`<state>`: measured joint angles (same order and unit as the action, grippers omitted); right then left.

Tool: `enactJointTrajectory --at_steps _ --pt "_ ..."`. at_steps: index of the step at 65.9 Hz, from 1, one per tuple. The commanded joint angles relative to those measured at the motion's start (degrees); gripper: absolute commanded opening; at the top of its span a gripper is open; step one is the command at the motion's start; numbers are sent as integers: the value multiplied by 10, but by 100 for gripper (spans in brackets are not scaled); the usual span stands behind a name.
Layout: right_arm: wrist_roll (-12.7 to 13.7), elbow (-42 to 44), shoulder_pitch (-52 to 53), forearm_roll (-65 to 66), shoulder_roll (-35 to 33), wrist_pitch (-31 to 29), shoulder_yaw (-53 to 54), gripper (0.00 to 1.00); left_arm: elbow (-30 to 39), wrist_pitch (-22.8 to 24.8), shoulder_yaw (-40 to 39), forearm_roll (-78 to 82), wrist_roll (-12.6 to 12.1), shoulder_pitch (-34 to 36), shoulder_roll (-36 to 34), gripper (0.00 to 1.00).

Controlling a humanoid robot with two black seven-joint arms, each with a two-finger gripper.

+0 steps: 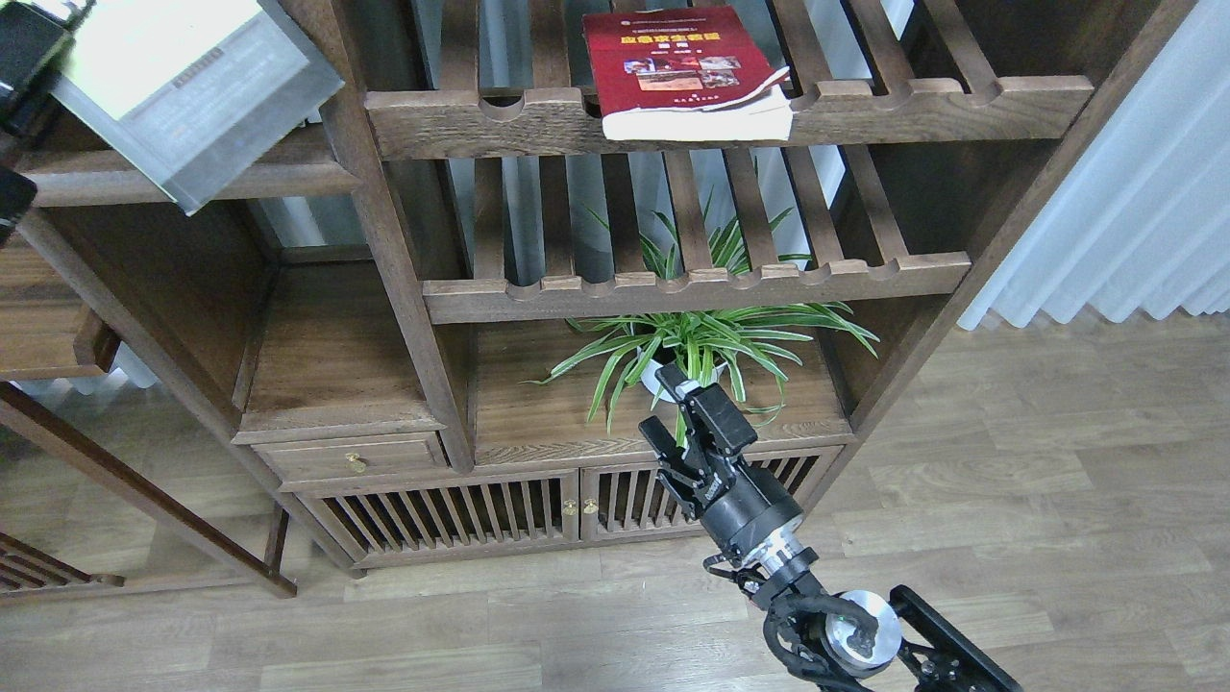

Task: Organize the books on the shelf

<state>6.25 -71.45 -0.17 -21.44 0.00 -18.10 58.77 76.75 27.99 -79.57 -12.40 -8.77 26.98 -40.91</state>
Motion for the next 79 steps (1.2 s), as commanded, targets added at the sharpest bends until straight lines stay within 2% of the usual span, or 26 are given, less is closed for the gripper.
enactJointTrajectory --at_steps 1,7,23,49,58,79 --pt "0 0 1 0 0 0 -1 98 -13 0 -23 1 -43 0 0 1" --pt "1 0 1 0 0 0 -1 98 -20 0 -25 3 -52 1 1 1" --pt "0 0 0 0 0 -2 -1 98 -32 0 -36 41 -51 7 5 1" --pt "0 1 -1 0 0 -2 -1 98 -63 0 -65 122 -48 56 65 1" --pt "0 1 -1 0 0 -4 -1 98 -94 0 -67 162 -48 87 98 1" --pt "0 1 -4 0 0 -7 0 98 -136 0 -83 196 -44 110 101 1"
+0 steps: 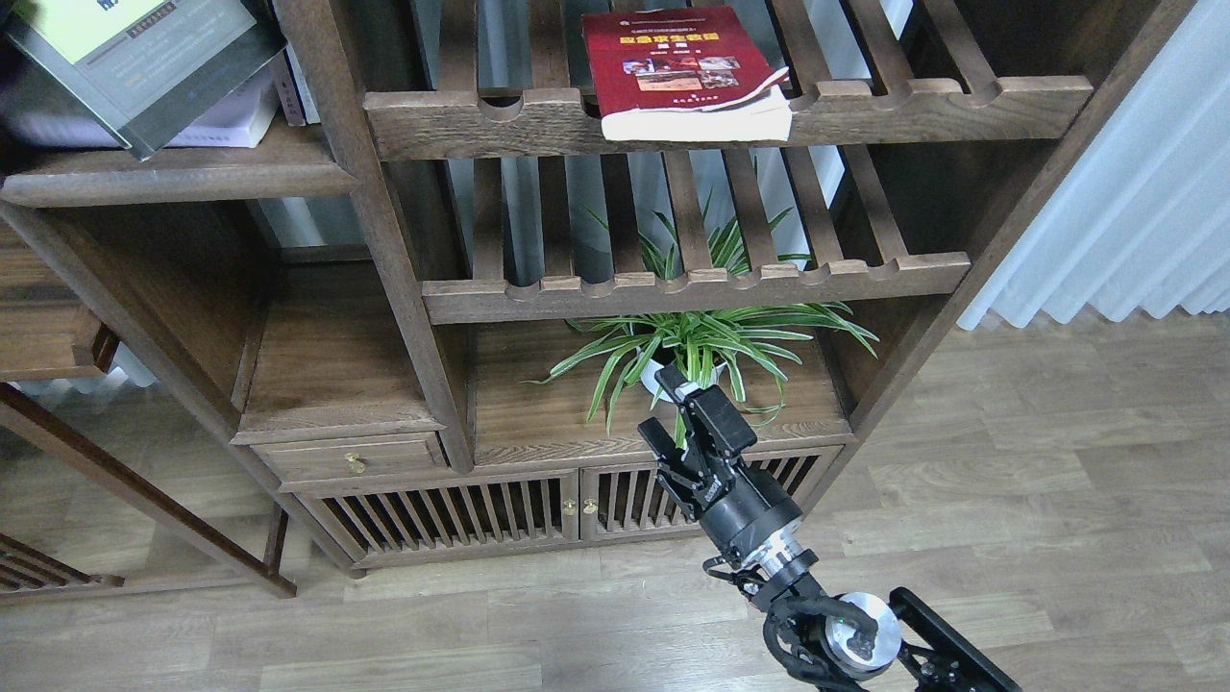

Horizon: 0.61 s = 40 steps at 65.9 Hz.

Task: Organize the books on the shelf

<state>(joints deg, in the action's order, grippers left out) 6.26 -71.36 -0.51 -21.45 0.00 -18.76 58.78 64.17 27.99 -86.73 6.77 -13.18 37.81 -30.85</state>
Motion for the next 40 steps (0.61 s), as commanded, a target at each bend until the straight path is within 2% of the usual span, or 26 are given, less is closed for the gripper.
enactJointTrajectory --at_steps 1,14,23,29,40 --pt "0 0 0 0 0 0 0 98 -12 0 -12 4 0 2 0 1" --pt "0 1 -1 0 0 0 0 98 -35 0 -16 19 5 4 1 1" --pt "0 1 -1 0 0 0 0 98 -62 0 -12 46 43 17 24 1" --pt "1 1 -1 0 0 0 -1 98 -70 0 -12 68 56 19 40 1" --pt "0 1 -3 0 0 -1 0 98 -70 0 -5 83 57 31 58 1"
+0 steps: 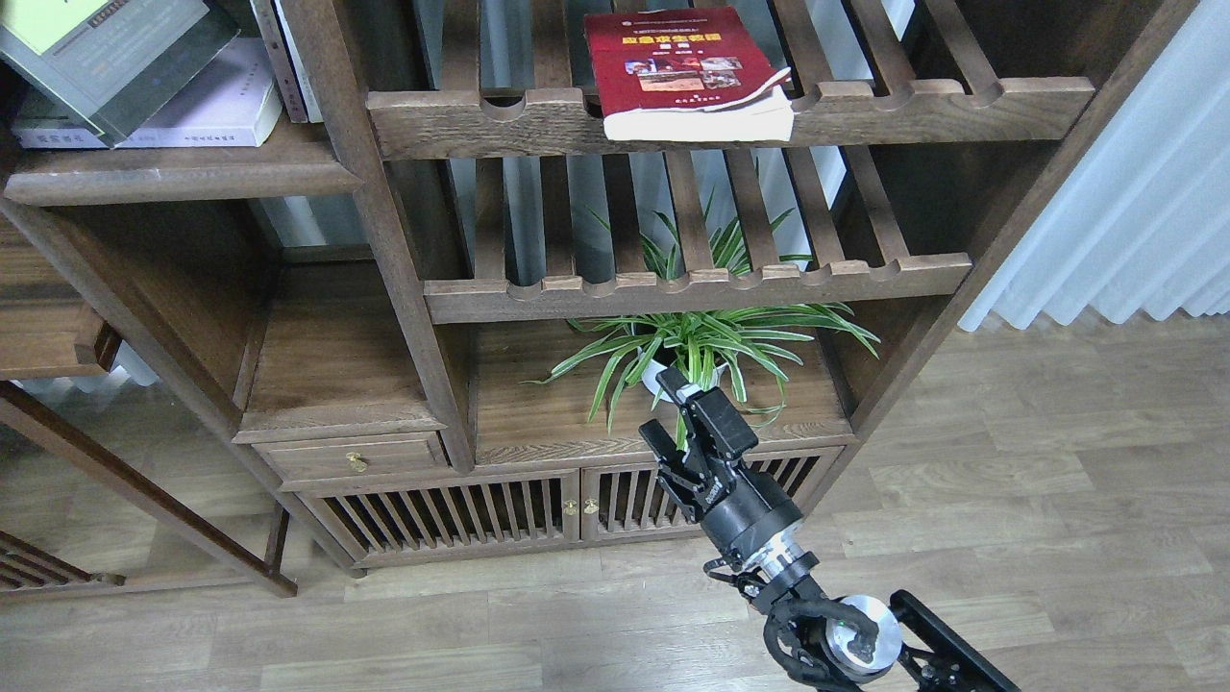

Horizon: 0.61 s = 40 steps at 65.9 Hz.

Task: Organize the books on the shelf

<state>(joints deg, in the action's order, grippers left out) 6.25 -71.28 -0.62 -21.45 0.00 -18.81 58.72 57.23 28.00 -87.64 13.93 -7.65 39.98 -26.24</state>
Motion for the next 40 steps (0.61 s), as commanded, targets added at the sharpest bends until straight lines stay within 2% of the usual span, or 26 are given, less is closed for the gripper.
enactJointTrajectory --at_steps 1,22,28,32,33,40 --pt "0 0 -3 0 0 -1 1 98 -1 0 5 14 2 12 15 1" --pt "0 0 -3 0 0 -1 1 98 -15 0 6 24 5 26 31 2" --pt "0 0 -3 0 0 -1 1 98 -19 0 6 23 18 25 33 6" --pt "0 0 -3 0 0 -1 3 98 -23 0 7 24 26 23 33 14" --pt "1 0 -3 0 0 -1 3 98 -26 0 7 23 29 23 33 19" --pt "1 0 -3 0 0 -2 3 98 -29 0 8 23 29 23 35 33"
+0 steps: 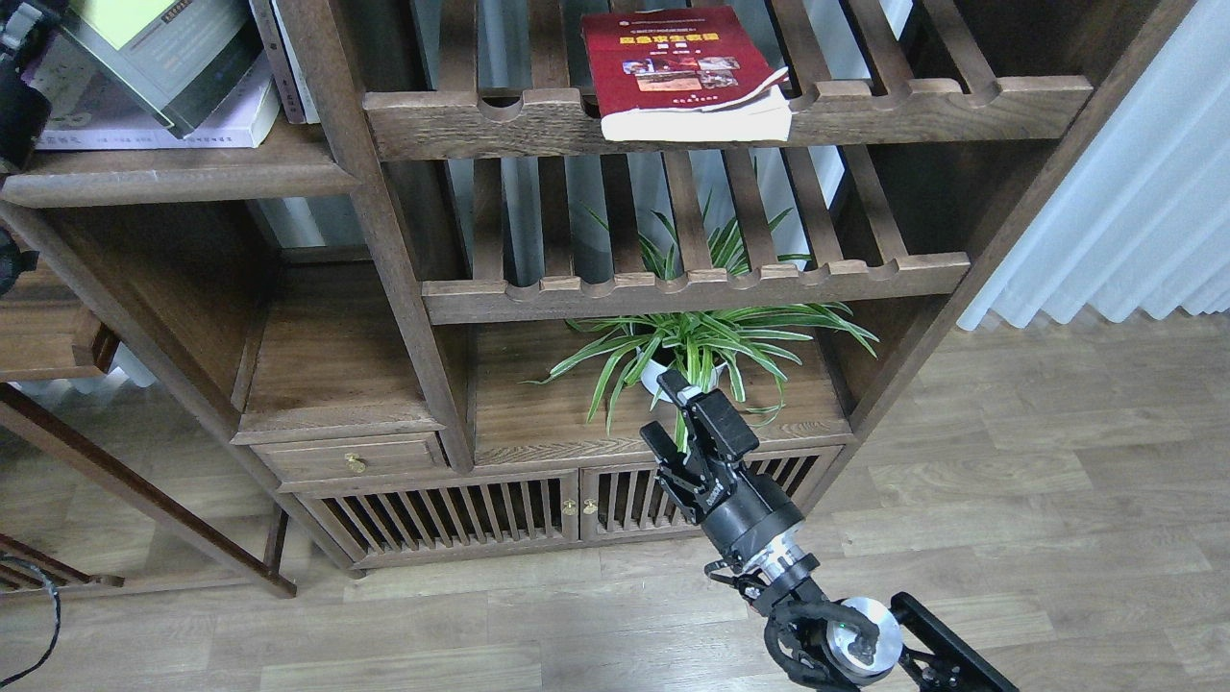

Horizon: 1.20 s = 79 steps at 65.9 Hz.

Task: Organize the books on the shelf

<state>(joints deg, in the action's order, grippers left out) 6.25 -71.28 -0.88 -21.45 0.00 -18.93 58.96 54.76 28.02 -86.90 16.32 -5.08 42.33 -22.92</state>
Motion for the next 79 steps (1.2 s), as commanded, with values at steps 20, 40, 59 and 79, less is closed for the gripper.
enactJointTrajectory --at_steps 20,40,59,79 --pt "1 0 1 0 0 0 -2 98 -4 0 -2 -7 4 8 3 46" --pt "1 0 0 0 0 -1 -2 98 -4 0 -23 -9 5 56 2 46" --pt "1 0 0 0 0 -1 -3 98 -5 0 -43 -10 6 80 2 47" --pt "1 0 0 0 0 -1 -3 98 -6 0 -50 -20 24 123 -2 47"
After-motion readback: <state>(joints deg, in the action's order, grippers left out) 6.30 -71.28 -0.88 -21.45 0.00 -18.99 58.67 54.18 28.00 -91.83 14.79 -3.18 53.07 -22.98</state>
